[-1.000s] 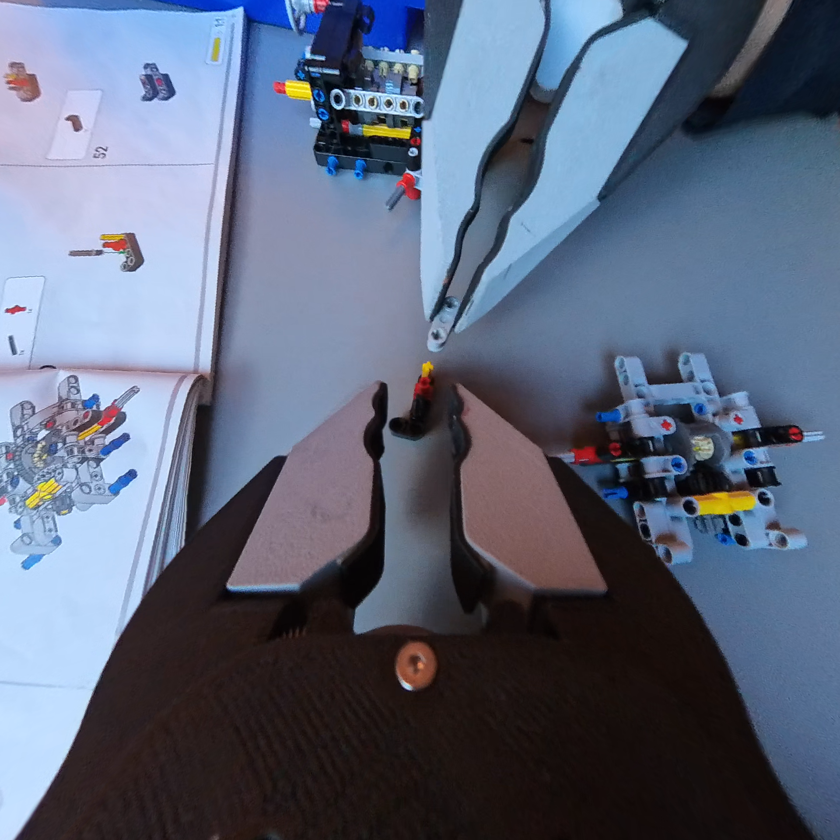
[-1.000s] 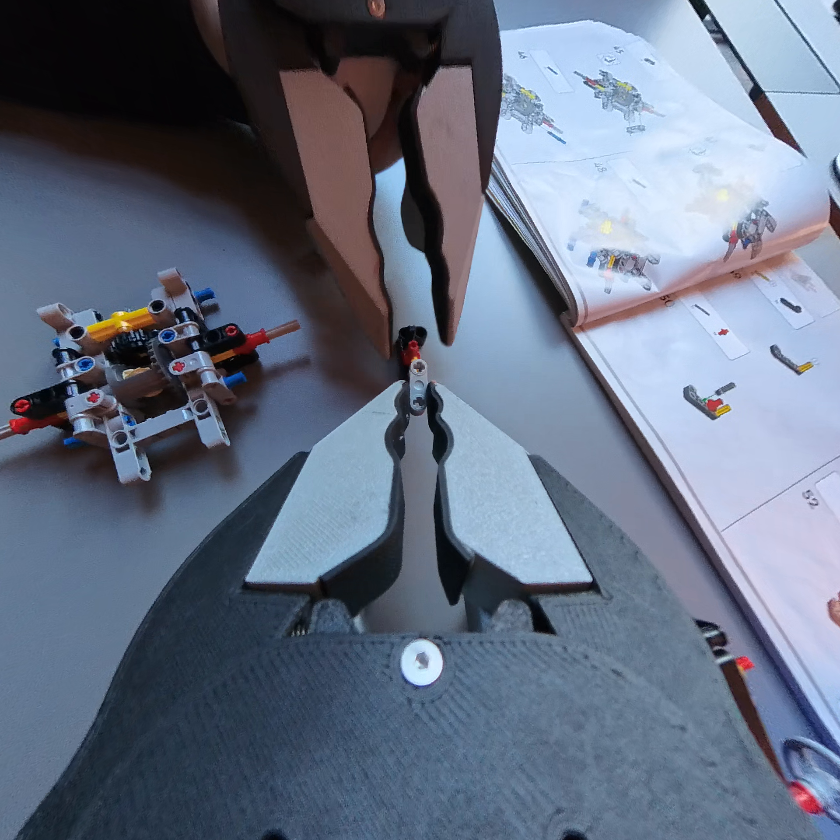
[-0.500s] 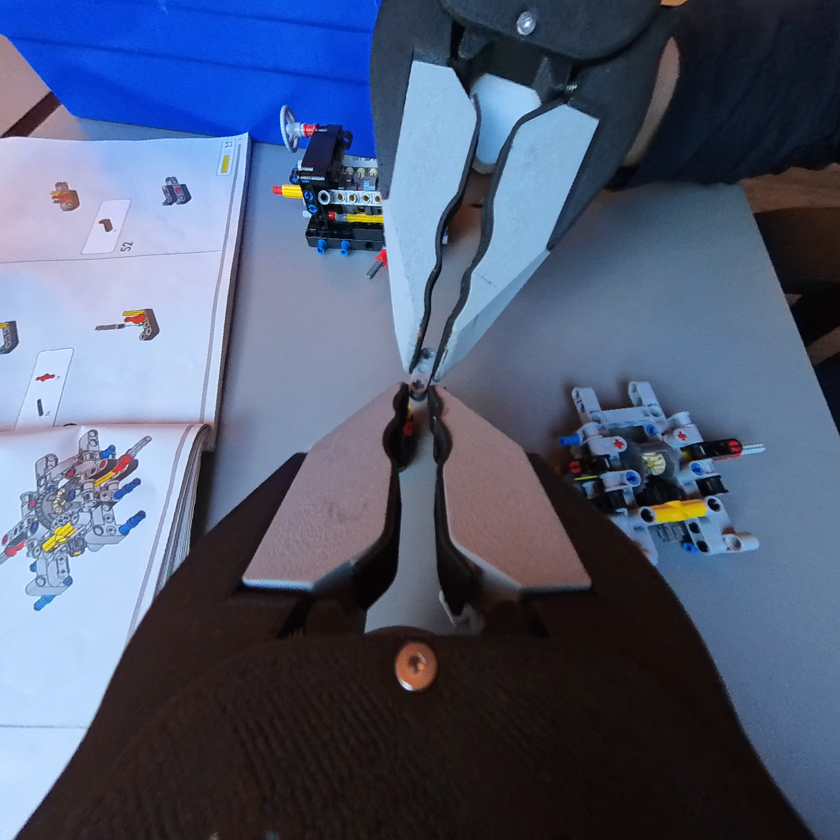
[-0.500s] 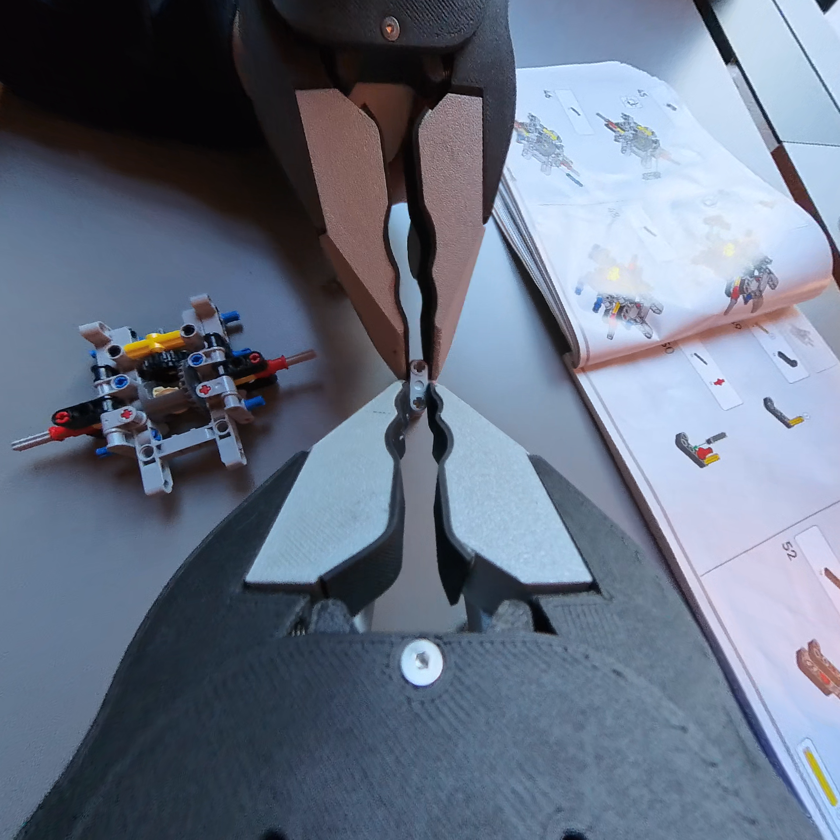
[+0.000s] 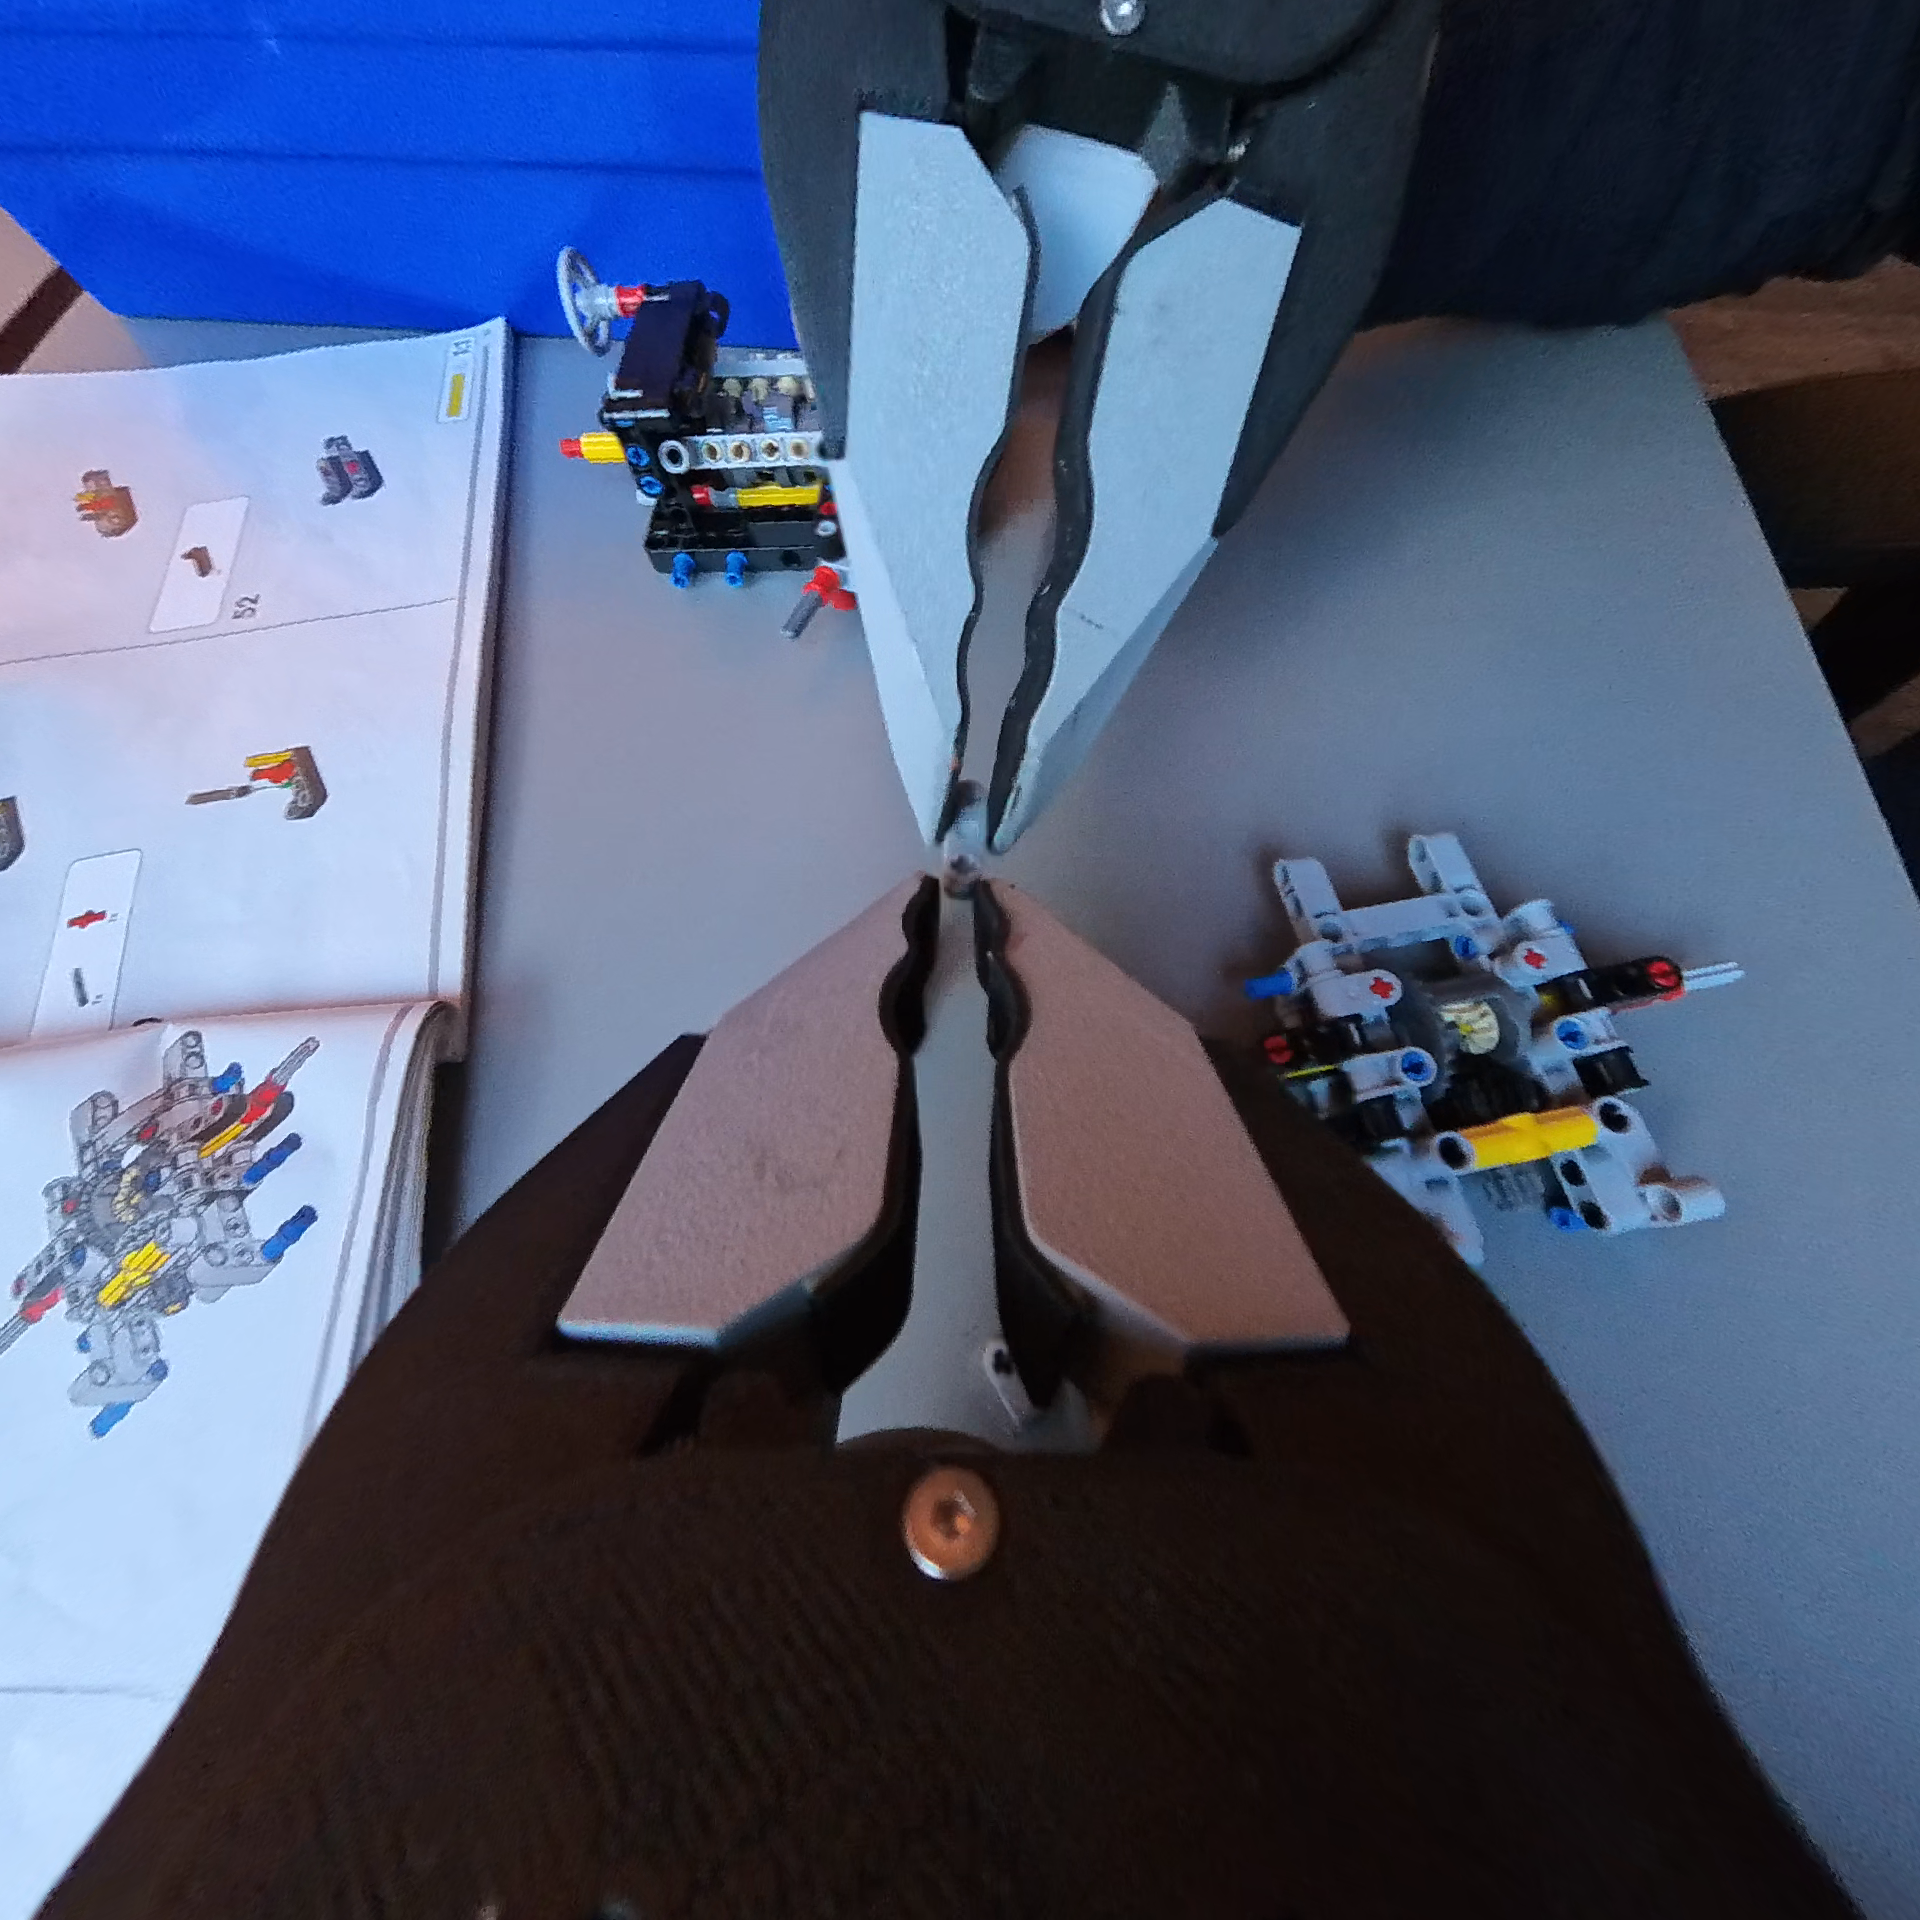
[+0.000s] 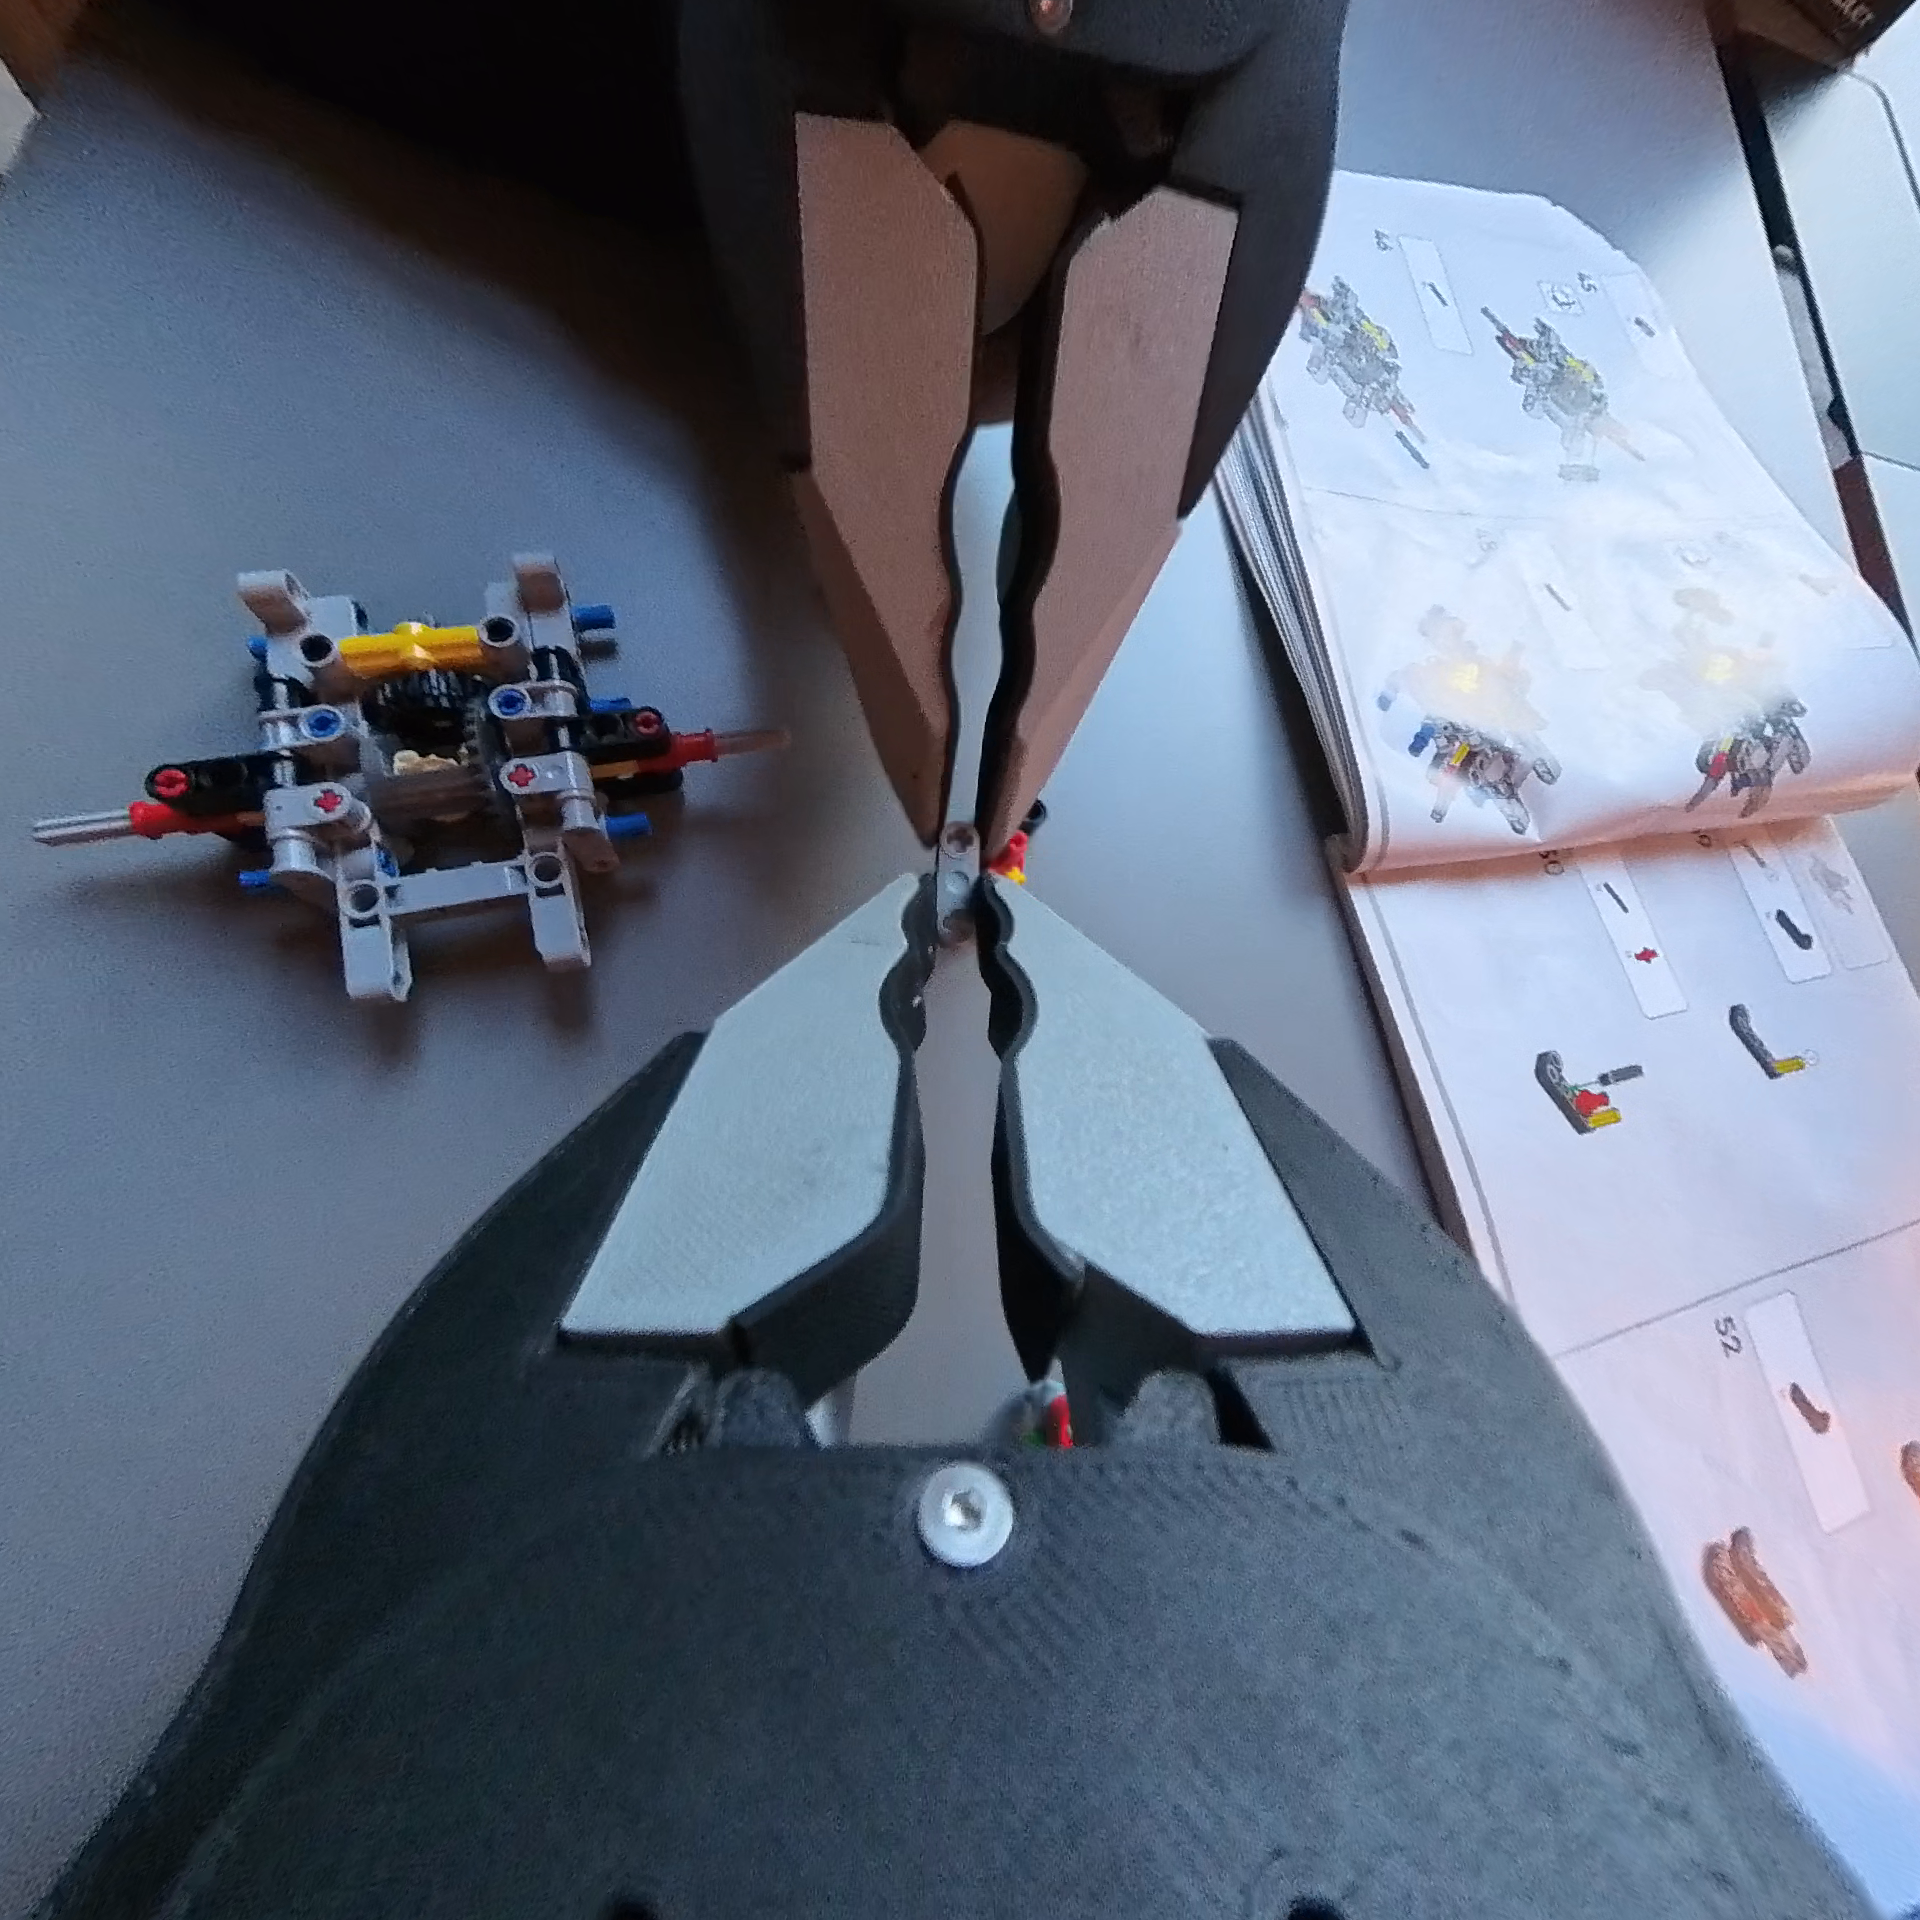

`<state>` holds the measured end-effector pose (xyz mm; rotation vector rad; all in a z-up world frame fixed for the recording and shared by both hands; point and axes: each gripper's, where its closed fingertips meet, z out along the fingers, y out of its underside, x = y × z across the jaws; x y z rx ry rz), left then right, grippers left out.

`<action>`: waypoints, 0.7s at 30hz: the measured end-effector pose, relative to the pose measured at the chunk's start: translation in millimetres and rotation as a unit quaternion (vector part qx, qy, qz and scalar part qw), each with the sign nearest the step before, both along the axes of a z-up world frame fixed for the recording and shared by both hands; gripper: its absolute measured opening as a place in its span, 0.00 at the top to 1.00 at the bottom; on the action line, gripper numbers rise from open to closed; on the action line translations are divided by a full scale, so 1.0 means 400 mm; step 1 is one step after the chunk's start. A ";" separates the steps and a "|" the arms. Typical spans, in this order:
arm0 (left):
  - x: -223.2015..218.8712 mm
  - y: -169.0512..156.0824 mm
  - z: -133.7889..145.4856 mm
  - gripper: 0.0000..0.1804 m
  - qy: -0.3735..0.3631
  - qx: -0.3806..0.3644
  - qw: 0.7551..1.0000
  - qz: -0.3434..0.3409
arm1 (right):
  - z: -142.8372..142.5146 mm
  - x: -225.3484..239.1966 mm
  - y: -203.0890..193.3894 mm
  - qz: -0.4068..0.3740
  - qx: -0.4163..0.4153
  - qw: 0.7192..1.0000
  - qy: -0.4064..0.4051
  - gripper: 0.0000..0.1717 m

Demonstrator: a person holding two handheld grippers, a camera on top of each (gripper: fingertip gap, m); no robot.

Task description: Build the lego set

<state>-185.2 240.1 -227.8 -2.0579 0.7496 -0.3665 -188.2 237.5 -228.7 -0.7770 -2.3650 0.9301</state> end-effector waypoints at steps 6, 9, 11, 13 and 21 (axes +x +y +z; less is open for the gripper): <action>-0.009 0.001 0.030 0.97 -0.023 0.022 1.000 0.004 | 0.008 -0.002 0.002 -0.001 -0.010 1.000 0.014 0.98; -0.008 -0.004 0.020 0.95 -0.017 0.015 1.000 0.000 | 0.007 -0.004 0.001 -0.004 -0.015 1.000 0.015 0.98; -0.002 -0.006 0.018 0.97 -0.014 0.015 1.000 -0.005 | 0.008 -0.005 0.000 -0.004 -0.017 1.000 0.017 0.98; -0.001 -0.004 0.017 0.98 -0.009 0.017 1.000 -0.004 | 0.009 -0.006 -0.002 -0.004 -0.019 1.000 0.018 0.98; 0.003 -0.007 0.024 0.98 0.015 0.038 0.999 -0.014 | 0.013 -0.004 -0.009 -0.002 -0.040 0.999 0.012 0.98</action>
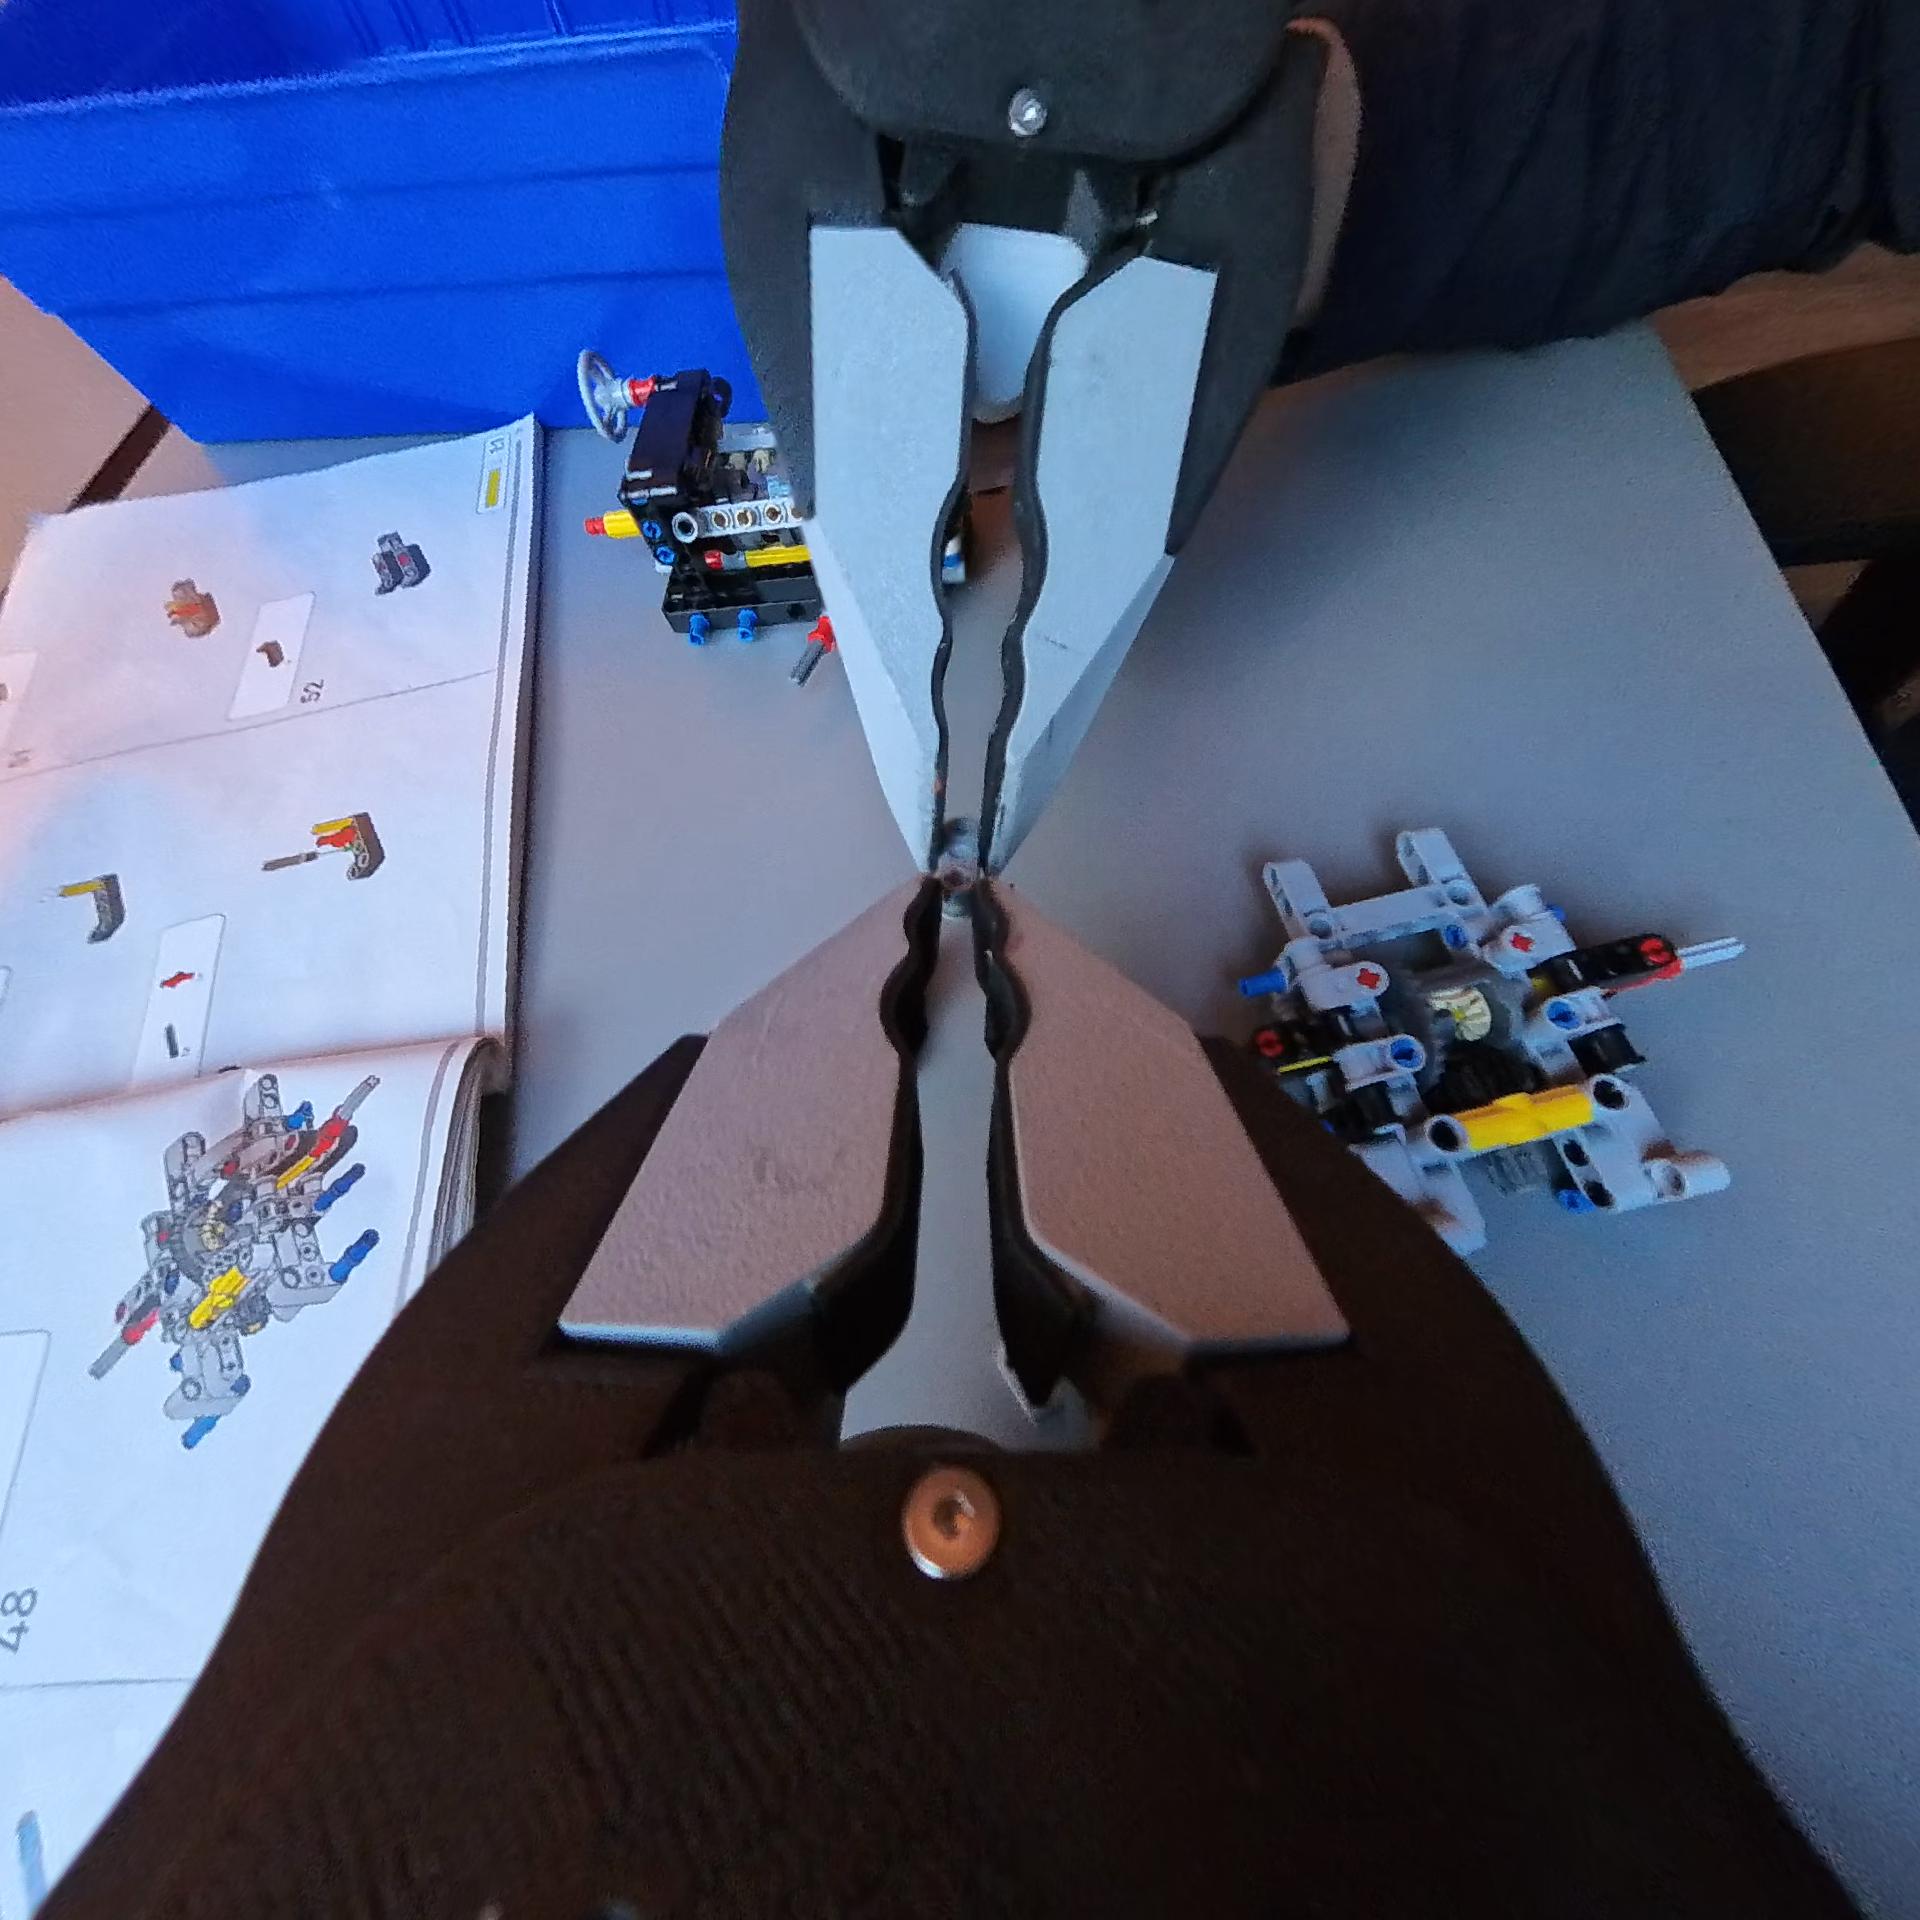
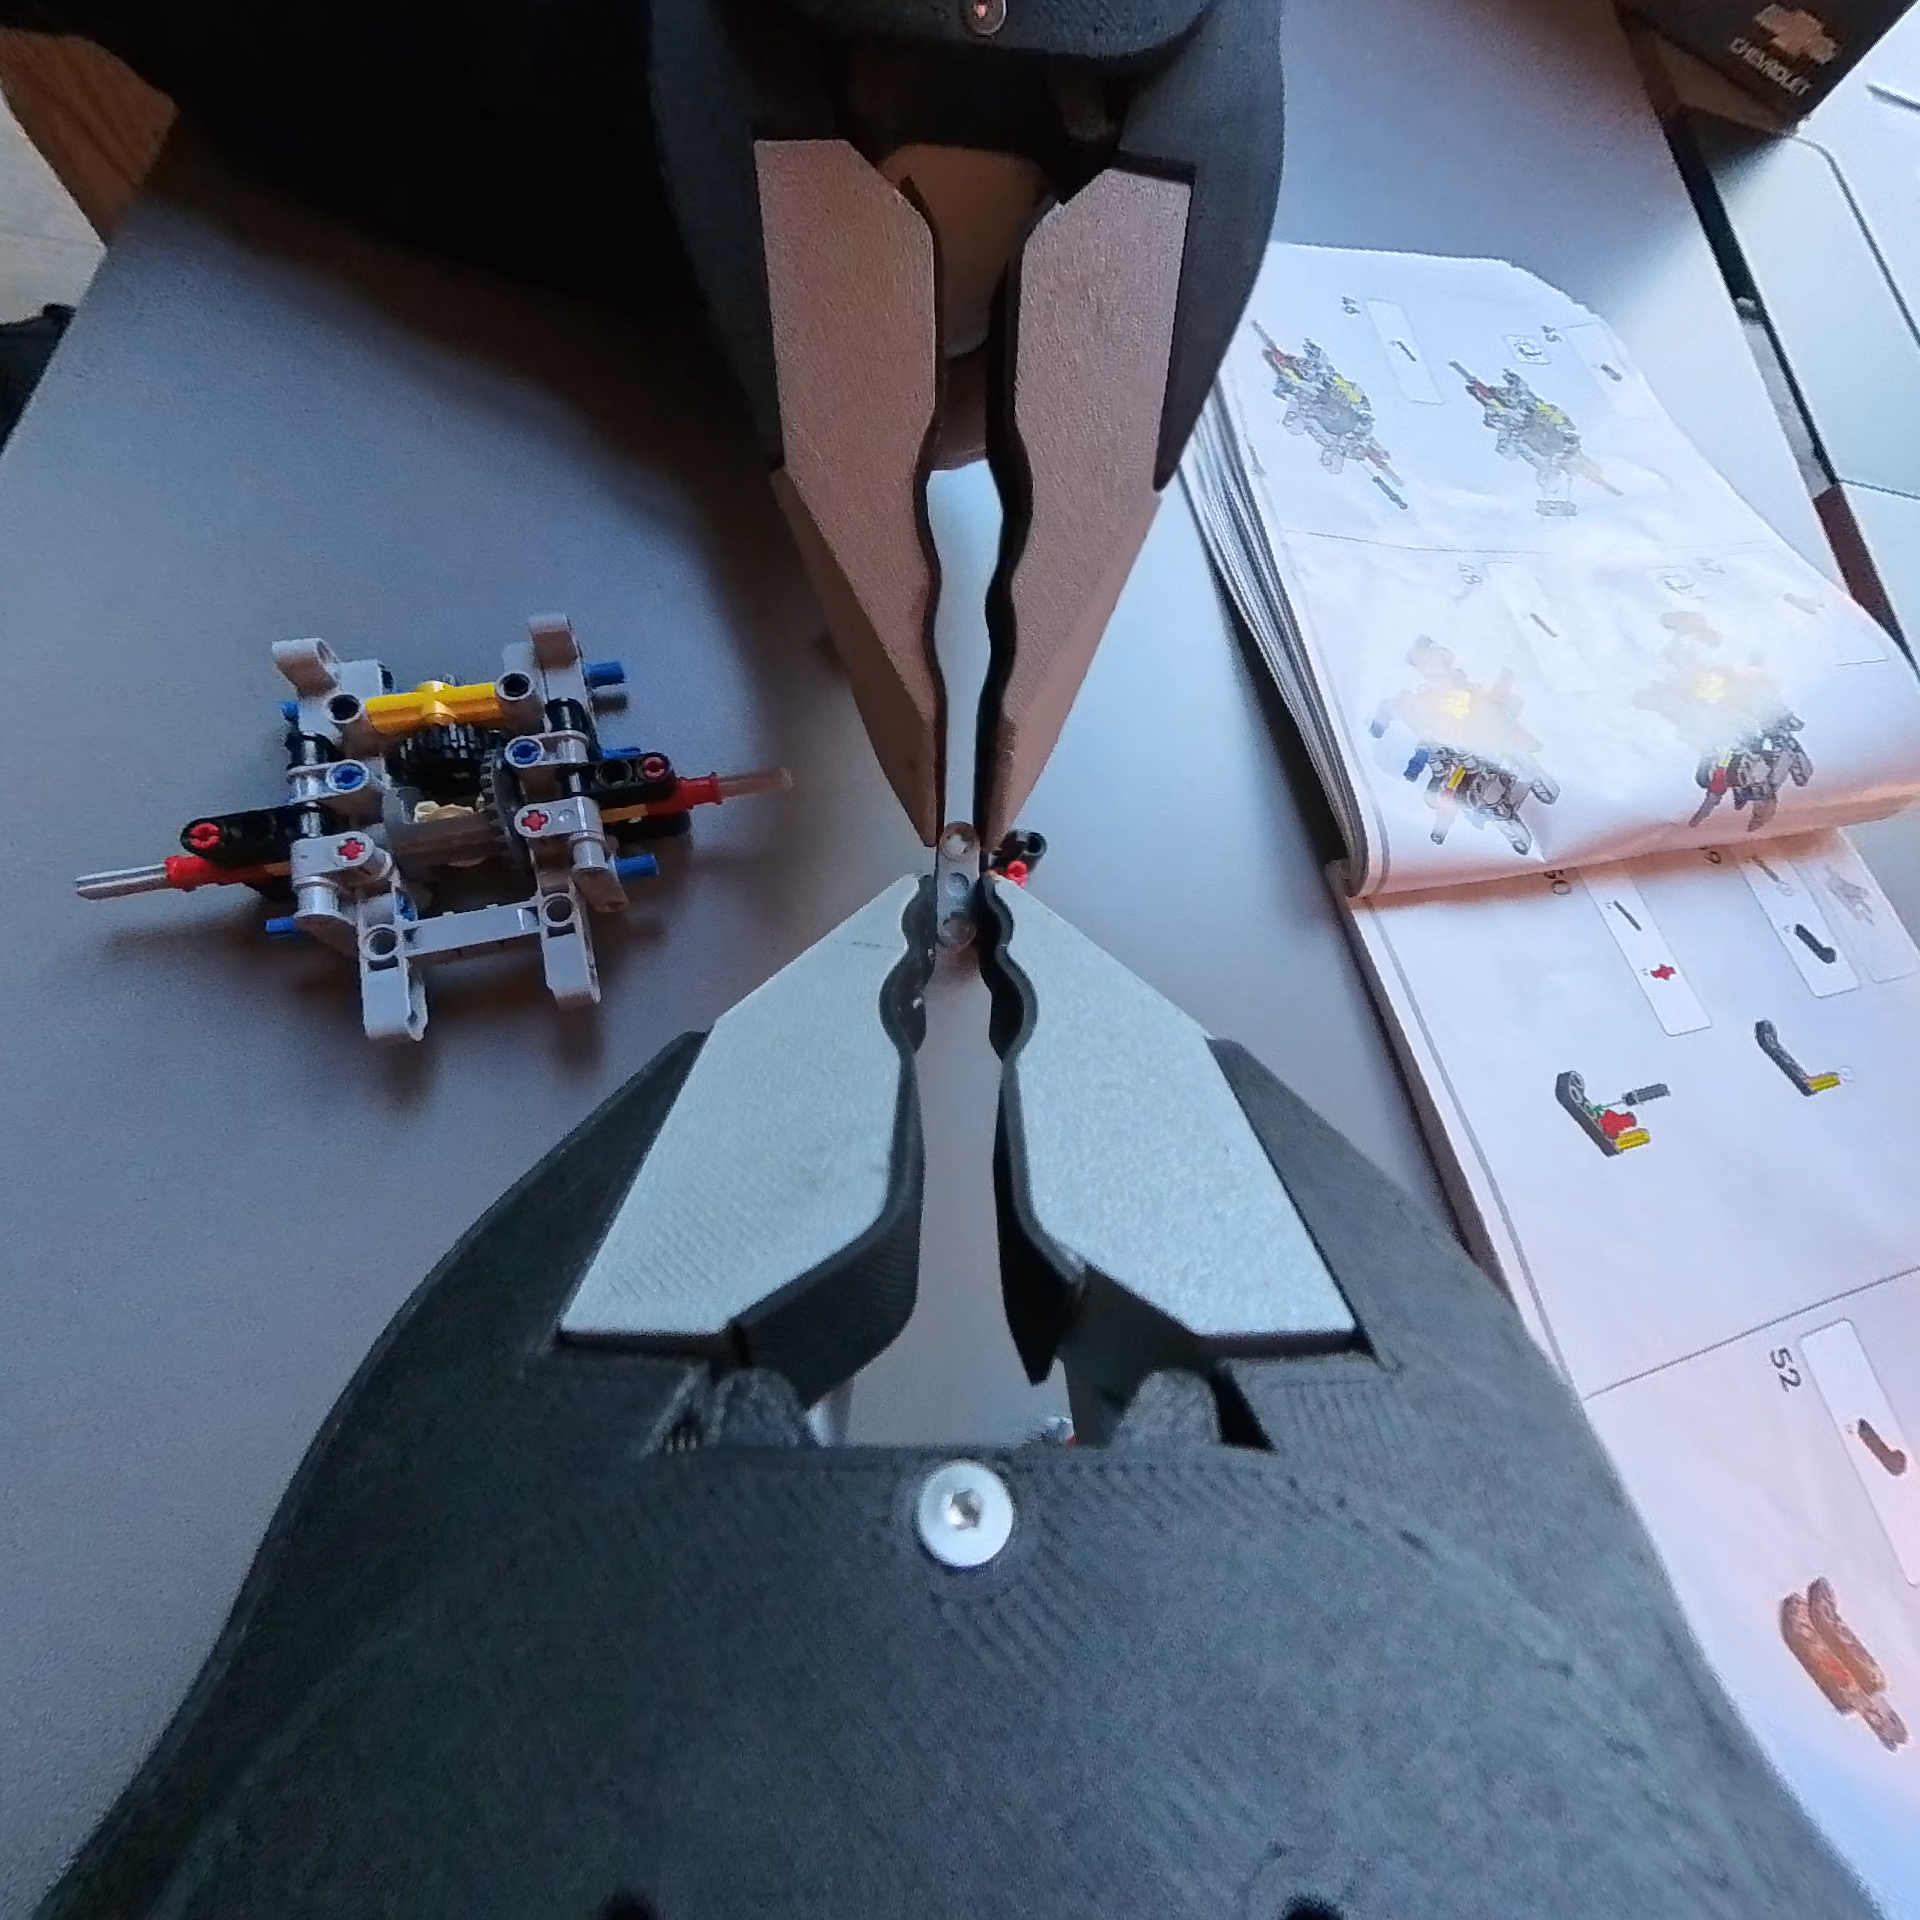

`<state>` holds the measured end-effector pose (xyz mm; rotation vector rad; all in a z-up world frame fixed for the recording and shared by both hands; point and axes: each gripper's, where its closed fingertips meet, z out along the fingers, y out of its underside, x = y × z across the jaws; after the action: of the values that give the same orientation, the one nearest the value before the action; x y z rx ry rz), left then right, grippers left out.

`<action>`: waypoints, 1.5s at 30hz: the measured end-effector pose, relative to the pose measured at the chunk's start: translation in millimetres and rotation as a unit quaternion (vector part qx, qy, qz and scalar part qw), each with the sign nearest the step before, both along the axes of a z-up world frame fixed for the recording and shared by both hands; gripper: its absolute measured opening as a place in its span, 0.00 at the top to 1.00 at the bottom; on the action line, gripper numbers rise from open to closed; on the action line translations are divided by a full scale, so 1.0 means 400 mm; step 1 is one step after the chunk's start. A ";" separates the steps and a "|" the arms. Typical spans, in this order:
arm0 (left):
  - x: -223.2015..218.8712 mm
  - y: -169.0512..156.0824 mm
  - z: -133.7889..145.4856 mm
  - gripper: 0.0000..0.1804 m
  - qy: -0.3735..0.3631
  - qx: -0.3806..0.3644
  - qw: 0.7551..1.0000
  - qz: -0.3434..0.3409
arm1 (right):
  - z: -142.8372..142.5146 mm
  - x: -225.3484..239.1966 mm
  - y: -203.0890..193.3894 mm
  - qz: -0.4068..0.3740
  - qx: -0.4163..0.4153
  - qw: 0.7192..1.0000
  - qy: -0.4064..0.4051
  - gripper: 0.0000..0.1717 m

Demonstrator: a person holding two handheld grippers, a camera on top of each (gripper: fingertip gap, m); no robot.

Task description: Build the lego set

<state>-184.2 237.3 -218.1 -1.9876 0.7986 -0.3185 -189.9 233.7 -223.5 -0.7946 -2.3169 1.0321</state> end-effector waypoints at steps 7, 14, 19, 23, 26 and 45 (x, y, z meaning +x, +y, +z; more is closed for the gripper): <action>0.006 -0.005 0.000 0.99 -0.001 0.006 1.000 -0.012 | -0.009 0.001 -0.009 0.006 0.013 1.000 0.001 0.97; 0.002 -0.005 0.016 0.99 -0.030 0.016 0.999 -0.012 | 0.014 -0.005 -0.012 0.004 -0.004 1.000 0.026 0.97; 0.005 -0.006 0.017 0.99 -0.034 0.021 0.999 -0.015 | 0.018 -0.003 -0.013 0.006 -0.001 0.999 0.034 0.98; -0.001 -0.002 0.020 0.99 -0.040 0.024 0.999 -0.009 | 0.021 -0.008 -0.008 -0.007 -0.009 1.000 0.029 0.98; -0.012 0.003 0.004 1.00 -0.046 0.005 0.999 0.004 | 0.009 -0.013 0.002 -0.021 0.001 1.000 0.005 0.98; -0.053 0.009 -0.115 0.97 0.032 -0.098 0.994 0.042 | -0.048 -0.031 0.029 0.002 0.115 0.985 -0.127 0.98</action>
<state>-205.4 240.9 -264.0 -2.2190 0.7456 -0.2949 -202.3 245.5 -242.6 -0.8690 -2.5931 0.6781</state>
